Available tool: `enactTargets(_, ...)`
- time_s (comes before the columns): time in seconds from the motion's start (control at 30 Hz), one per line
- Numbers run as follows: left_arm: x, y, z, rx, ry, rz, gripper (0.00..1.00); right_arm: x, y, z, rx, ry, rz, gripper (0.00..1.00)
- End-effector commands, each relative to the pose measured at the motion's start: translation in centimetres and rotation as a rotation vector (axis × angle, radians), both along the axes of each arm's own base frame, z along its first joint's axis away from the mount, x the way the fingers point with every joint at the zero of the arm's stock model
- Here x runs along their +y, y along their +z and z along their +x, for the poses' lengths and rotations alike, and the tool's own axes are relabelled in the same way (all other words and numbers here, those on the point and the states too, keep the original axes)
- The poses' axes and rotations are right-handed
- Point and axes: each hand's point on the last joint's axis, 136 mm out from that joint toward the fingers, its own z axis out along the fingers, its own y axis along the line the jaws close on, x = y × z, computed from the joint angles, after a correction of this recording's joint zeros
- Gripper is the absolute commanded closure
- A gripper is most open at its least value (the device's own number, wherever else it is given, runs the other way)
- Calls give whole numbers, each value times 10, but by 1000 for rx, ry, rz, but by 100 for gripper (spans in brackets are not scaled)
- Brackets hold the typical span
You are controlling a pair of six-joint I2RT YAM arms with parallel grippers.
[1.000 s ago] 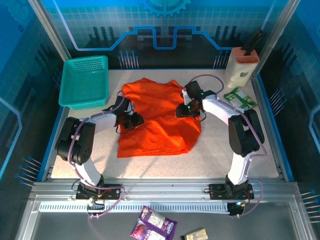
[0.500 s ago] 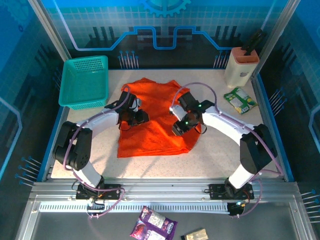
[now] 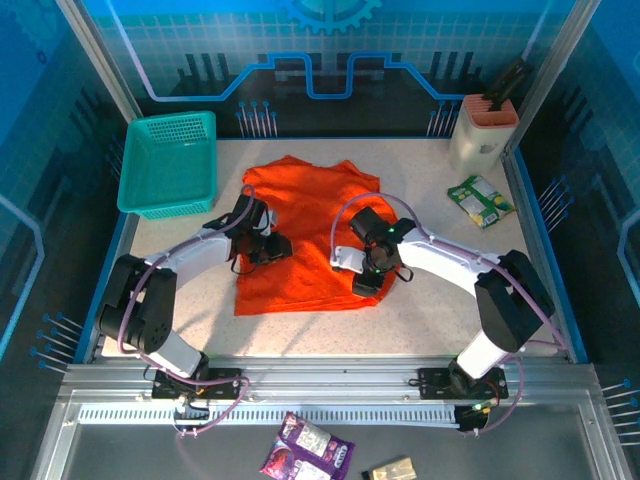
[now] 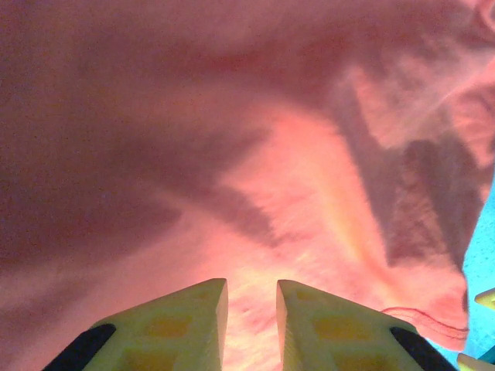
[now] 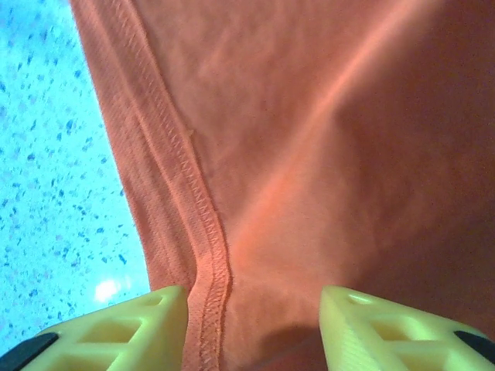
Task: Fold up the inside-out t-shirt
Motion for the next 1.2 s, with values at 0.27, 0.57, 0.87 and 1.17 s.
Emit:
enactTargets(0.27, 7, -3, -13, 12, 1, 10, 76, -24, -31, -23, 39, 82, -138, 35)
enactTargets(0.57, 1, 13, -7, -37, -40, 14, 75, -16, -1, -16, -73, 105, -73, 76)
enactTargets(0.87, -75, 63, -12, -321, -347, -24, 61, 3, 54, -1, -63, -58, 195, 100)
enactTargets(1.17, -131, 64, -31, -554, -557, 17, 38, 3, 79, 23, 105, -349, 412, 100)
